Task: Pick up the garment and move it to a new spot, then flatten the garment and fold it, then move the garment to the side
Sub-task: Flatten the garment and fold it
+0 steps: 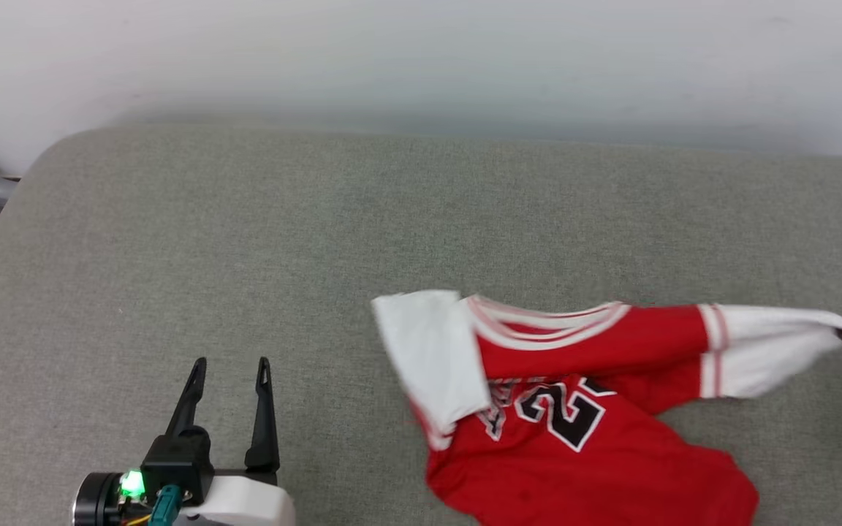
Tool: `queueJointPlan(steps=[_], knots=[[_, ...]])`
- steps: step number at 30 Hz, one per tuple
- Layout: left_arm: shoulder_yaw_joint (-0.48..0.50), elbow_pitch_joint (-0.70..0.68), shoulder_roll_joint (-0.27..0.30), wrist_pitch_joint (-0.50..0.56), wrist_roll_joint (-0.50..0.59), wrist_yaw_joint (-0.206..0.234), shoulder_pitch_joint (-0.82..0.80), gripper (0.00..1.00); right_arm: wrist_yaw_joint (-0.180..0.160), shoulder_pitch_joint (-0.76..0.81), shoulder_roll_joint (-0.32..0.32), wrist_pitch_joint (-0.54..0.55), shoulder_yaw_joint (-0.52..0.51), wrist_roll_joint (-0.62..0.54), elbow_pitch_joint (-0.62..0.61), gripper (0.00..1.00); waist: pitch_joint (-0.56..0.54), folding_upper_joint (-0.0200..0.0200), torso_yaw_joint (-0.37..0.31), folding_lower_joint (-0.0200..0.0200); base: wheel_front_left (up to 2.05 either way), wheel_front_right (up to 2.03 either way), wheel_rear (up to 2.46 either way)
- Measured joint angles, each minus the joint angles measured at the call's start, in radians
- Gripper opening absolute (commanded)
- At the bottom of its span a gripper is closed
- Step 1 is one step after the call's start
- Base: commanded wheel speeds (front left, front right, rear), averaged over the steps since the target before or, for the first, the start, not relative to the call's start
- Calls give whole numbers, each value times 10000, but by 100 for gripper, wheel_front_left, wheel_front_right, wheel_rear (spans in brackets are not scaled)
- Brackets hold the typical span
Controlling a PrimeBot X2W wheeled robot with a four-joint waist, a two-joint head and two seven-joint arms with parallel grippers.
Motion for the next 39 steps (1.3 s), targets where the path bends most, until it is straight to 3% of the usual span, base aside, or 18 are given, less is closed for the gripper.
queueJointPlan(steps=[11,17,18,19,20,30,34,39], knots=[[-234,90,-31,0,21,-92,-354,100,2,1367,811,-90,-1120,-81,4075,0,423,0,323,0,0,0,0],[-238,171,-27,0,40,-117,-422,100,-2,1399,1315,-732,-1354,-94,4794,0,414,0,380,-1,0,0,0],[-230,196,-25,0,69,-119,-421,100,-6,1391,1383,-993,-1379,-113,4784,33,381,0,371,-1,0,0,0],[-234,213,-21,0,81,-123,-421,100,-4,1388,1411,-1315,-1394,-219,4761,47,343,0,364,-1,0,0,0],[-238,236,-17,0,81,-130,-420,100,-6,1389,1430,-1634,-1404,-330,4717,100,304,0,360,-1,0,0,0],[-146,309,94,0,90,-163,-223,100,0,1181,1553,-5720,-2629,-2140,3572,100,-215,1,204,0,0,0,0],[-98,309,144,0,90,-163,-36,100,0,1353,2203,-6318,-3567,-3298,2602,100,-462,0,87,0,0,0,0],[-94,284,148,0,90,-148,137,100,-2,2433,3613,-6481,-5125,-5020,529,100,-703,0,-90,0,0,0,0]])
